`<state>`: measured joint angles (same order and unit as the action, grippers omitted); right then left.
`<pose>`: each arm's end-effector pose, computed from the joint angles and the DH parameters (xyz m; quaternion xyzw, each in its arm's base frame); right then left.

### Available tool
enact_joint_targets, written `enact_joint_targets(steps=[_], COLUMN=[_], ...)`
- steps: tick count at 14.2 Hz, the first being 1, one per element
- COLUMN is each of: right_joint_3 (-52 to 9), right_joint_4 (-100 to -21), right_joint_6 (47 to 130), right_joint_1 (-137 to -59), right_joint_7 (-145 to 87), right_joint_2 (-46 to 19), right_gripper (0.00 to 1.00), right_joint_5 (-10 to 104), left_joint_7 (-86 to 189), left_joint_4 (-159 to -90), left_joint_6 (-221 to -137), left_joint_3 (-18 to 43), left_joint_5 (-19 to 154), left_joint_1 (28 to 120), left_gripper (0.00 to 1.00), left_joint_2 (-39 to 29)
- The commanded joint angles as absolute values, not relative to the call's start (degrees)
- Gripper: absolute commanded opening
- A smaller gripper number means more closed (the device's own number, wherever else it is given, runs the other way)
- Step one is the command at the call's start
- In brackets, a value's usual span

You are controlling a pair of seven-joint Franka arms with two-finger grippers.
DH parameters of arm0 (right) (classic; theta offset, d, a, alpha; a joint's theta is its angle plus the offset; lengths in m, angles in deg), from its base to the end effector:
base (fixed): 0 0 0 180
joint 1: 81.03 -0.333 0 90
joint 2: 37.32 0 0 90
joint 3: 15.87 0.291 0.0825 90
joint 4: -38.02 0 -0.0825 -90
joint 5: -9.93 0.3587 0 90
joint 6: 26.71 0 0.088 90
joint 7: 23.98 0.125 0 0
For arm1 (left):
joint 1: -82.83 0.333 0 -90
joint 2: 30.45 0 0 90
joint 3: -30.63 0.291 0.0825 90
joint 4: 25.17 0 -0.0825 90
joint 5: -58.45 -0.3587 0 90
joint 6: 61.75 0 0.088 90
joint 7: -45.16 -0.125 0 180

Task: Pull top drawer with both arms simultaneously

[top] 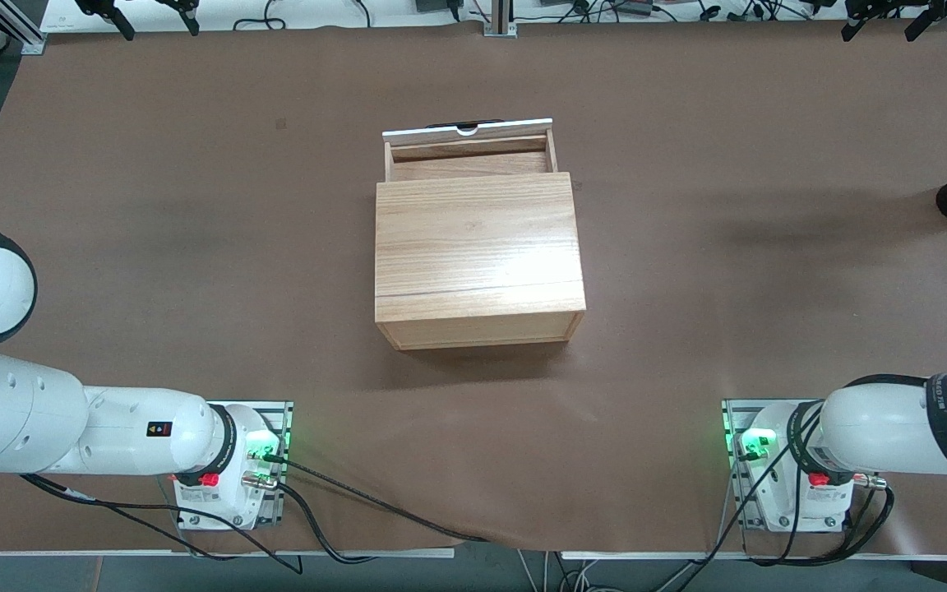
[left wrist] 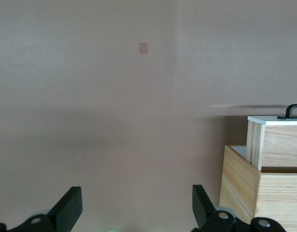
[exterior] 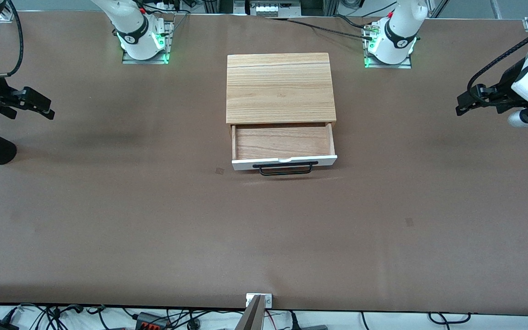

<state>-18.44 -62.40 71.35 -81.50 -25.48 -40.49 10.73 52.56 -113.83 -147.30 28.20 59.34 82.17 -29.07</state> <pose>0.5220 -0.0181 0.5409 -0.9999 0.0061 -0.0073 0.0079 0.5253 -0.0302 0.5727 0.9985 0.0373 -0.0398 0.0047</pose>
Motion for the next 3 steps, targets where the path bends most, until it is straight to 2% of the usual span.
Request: enact_joint_targets(steps=[1,3], right_joint_3=[-18.25,-18.16], right_joint_4=[-63.14,-63.14], right_joint_6=[71.2,71.29], right_joint_1=[-81.65,-81.65], right_joint_7=[-24.16,-24.16], right_joint_2=[-41.72,-41.72], right_gripper=[1.0,1.0], right_joint_5=[9.84,9.84], left_joint_7=[51.84,51.84], left_joint_4=[-111.92,-111.92], left_joint_6=[-146.13,-146.13], left_joint_3=[28.52,28.52], left_joint_5=[60.2,60.2], left_joint_1=[82.04,82.04], left_gripper=[1.0,1.0], left_joint_2=[-28.08,-28.08])
